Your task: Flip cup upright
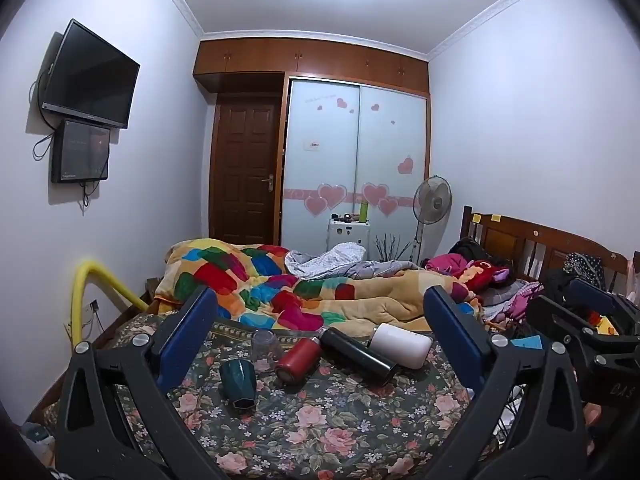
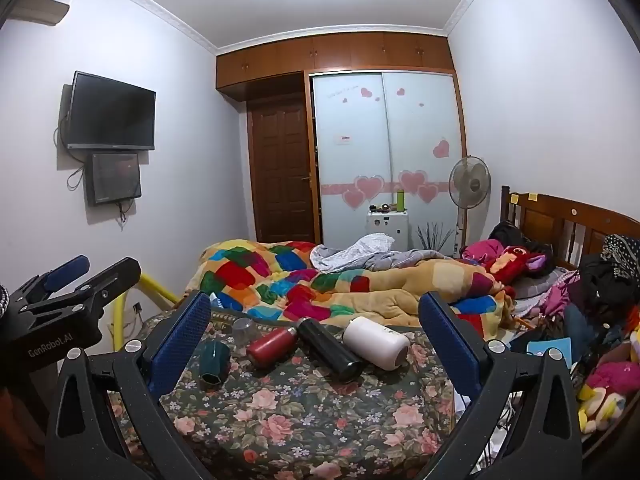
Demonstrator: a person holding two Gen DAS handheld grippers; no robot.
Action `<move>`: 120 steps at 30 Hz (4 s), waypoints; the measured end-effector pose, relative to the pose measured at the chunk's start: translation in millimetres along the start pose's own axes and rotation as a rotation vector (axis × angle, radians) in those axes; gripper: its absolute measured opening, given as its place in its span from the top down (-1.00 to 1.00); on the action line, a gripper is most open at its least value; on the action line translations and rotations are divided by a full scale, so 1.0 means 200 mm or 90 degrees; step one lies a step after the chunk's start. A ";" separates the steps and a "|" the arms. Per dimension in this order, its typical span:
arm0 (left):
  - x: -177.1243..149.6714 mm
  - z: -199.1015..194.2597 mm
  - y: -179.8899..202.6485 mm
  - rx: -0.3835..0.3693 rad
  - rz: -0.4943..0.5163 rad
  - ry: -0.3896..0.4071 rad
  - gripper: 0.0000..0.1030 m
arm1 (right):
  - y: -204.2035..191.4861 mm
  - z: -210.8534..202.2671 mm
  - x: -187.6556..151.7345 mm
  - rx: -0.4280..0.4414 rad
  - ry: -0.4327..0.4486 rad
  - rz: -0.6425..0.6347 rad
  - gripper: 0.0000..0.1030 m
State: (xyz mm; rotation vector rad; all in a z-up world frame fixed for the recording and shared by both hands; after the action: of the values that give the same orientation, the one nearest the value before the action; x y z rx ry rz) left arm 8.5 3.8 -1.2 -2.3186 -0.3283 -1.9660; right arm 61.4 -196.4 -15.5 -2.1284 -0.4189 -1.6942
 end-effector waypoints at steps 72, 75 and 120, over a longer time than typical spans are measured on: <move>0.00 0.04 0.03 0.005 0.026 0.000 -1.00 | -0.02 0.01 -0.04 0.001 -0.010 0.005 -1.00; 0.00 0.03 0.03 0.005 0.025 -0.001 -1.00 | -0.02 0.01 -0.04 0.001 -0.010 0.005 -1.00; -0.63 1.07 -0.18 0.106 0.009 -0.275 -1.00 | 0.52 1.72 -0.66 0.129 -0.623 -0.049 -0.54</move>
State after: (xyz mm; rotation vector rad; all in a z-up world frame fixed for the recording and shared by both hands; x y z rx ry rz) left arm 188.2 68.7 -164.6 -2.6012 -0.4800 -1.3532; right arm 375.2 -124.4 -222.8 -2.6541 -0.8853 -0.4774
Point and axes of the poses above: each gripper's, at about its wrist camera, not at the fingertips, and z roughly the way its jaws point, y to its right, x to its top, the point moved 1 cm from there along z, roughly the way its jaws point, and after that the axes turned 12 degrees about x, right-handed, at the moved point
